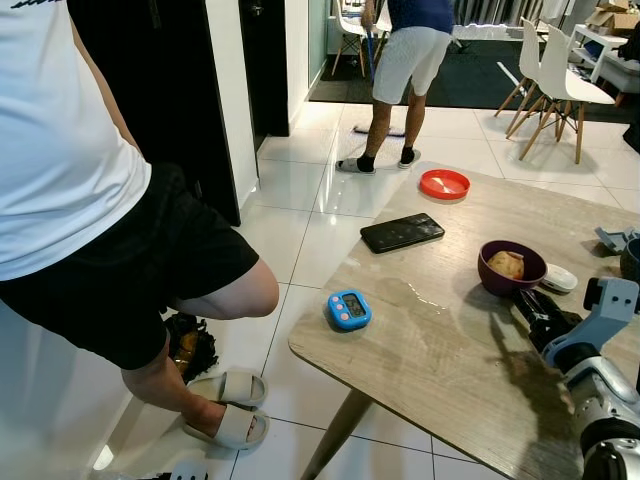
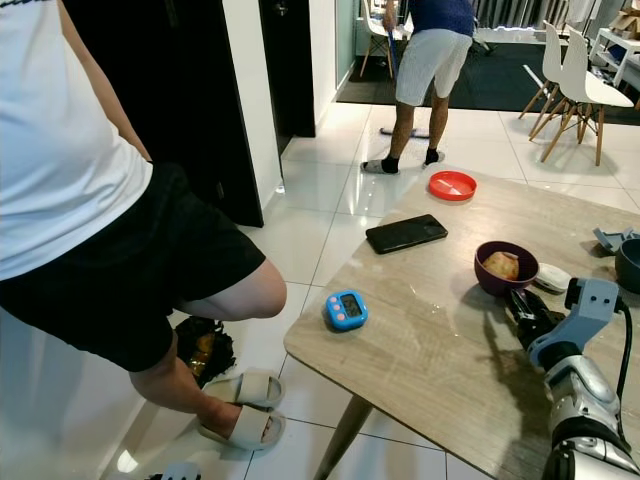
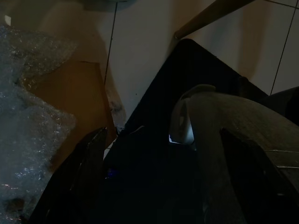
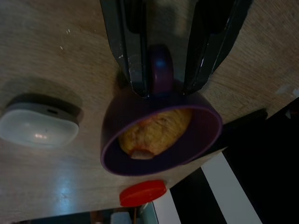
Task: Restocking fridge
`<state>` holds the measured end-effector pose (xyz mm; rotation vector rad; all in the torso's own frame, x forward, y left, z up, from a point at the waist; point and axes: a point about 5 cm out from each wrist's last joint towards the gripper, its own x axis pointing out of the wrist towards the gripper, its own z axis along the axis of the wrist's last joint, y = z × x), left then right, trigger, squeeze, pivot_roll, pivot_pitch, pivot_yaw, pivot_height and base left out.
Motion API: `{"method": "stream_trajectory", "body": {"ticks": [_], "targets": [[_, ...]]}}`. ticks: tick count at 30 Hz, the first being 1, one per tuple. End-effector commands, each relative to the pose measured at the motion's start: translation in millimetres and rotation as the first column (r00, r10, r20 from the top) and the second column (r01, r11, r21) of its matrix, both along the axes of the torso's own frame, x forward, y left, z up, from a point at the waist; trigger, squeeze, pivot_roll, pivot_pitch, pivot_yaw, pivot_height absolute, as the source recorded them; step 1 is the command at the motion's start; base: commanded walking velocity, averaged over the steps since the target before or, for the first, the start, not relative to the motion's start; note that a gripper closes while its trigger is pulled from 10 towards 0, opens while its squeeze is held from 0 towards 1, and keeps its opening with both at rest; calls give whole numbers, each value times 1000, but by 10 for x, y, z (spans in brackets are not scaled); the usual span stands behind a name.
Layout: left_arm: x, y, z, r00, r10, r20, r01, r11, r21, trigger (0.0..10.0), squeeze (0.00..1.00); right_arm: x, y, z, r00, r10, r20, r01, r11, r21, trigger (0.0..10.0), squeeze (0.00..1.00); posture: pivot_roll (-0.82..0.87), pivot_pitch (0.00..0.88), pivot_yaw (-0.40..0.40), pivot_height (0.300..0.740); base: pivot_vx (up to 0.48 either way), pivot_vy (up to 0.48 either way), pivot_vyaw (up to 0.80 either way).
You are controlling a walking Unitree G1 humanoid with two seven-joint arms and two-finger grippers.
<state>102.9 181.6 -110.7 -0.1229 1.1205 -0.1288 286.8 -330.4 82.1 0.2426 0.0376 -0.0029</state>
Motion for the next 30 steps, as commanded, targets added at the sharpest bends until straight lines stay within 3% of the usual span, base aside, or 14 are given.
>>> {"method": "stream_trajectory", "body": {"ticks": [1, 3, 9, 10, 11, 13, 16, 17, 18, 20, 21, 23, 24, 30], "targets": [[-143, -19, -42, 998, -8, -57, 8, 1000, -1, 10000, 0, 48, 45, 39, 1000, 21, 19, -20, 1000, -14, 10000, 0, 30, 0, -2, 739, 0, 0, 0], [-135, -31, -41, 998, -8, -56, 8, 1000, -2, 10000, 0, 53, 61, 32, 1000, 26, 15, -26, 999, -22, 0, 0, 30, 0, -2, 739, 0, 0, 0], [-114, -42, -38, 999, -11, -52, 10, 1000, -3, 10000, 0, 52, 77, 16, 999, 41, -5, -41, 998, -52, 0, 0, 31, 0, -3, 739, 0, 0, 0], [-107, -41, -37, 999, -11, -51, 11, 1000, -3, 10000, 0, 51, 85, 8, 999, 50, -14, -51, 997, -62, 1216, 0, 31, 0, -3, 739, 0, 0, 0], [-97, -36, -34, 999, -11, -49, 11, 1000, -2, 10000, 0, 50, 98, -11, 998, 58, -37, -61, 995, -83, 8431, 0, 31, 0, -3, 739, 0, 0, 0], [-97, -36, -34, 999, -11, -49, 11, 1000, -2, 10000, 0, 50, 98, -11, 998, 58, -37, -61, 995, -83, 8431, 0, 31, 0, -3, 739, 0, 0, 0], [-92, -29, -32, 999, -11, -49, 11, 1000, -1, 10000, 0, 46, 102, -37, 997, 48, -55, -52, 995, -85, 10000, 0, 31, 0, -6, 739, 0, 0, 0], [-92, -27, -32, 999, -11, -49, 11, 1000, 0, 10000, 0, 46, 107, -43, 997, 52, -59, -57, 995, -87, 10000, 800, 31, 0, -6, 739, 0, 0, 0], [-95, -25, -33, 999, -12, -50, 12, 1000, 0, 10000, 0, 46, 113, -55, 996, 49, -72, -56, 993, -100, 10000, 1000, 31, 0, -6, 739, 0, 0, 0], [-96, -24, -33, 999, -12, -50, 12, 1000, 0, 10000, 0, 47, 113, -61, 996, 43, -78, -51, 993, -106, 10000, 1000, 31, 0, -6, 739, 0, 0, 0], [-98, -24, -33, 999, -12, -51, 12, 1000, 0, 10000, 0, 48, 113, -68, 996, 36, -86, -45, 993, -110, 10000, 431, 31, 0, -6, 739, 0, 0, 0], [-100, -22, -33, 999, -12, -51, 12, 1000, 0, 10000, 0, 48, 114, -71, 995, 34, -89, -44, 993, -111, 10000, 431, 31, 0, -6, 739, 0, 0, 0], [-102, -21, -34, 999, -13, -52, 13, 1000, 1, 10000, 0, 50, 116, -70, 995, 35, -90, -45, 992, -115, 10000, 0, 31, 0, -6, 739, 0, 0, 0], [-97, -24, -32, 999, -12, -48, 12, 1000, -2, 10000, 0, 55, 106, -49, 997, 29, -75, -37, 993, -116, 10000, 0, 31, 0, -5, 739, 0, 0, 0]]}}
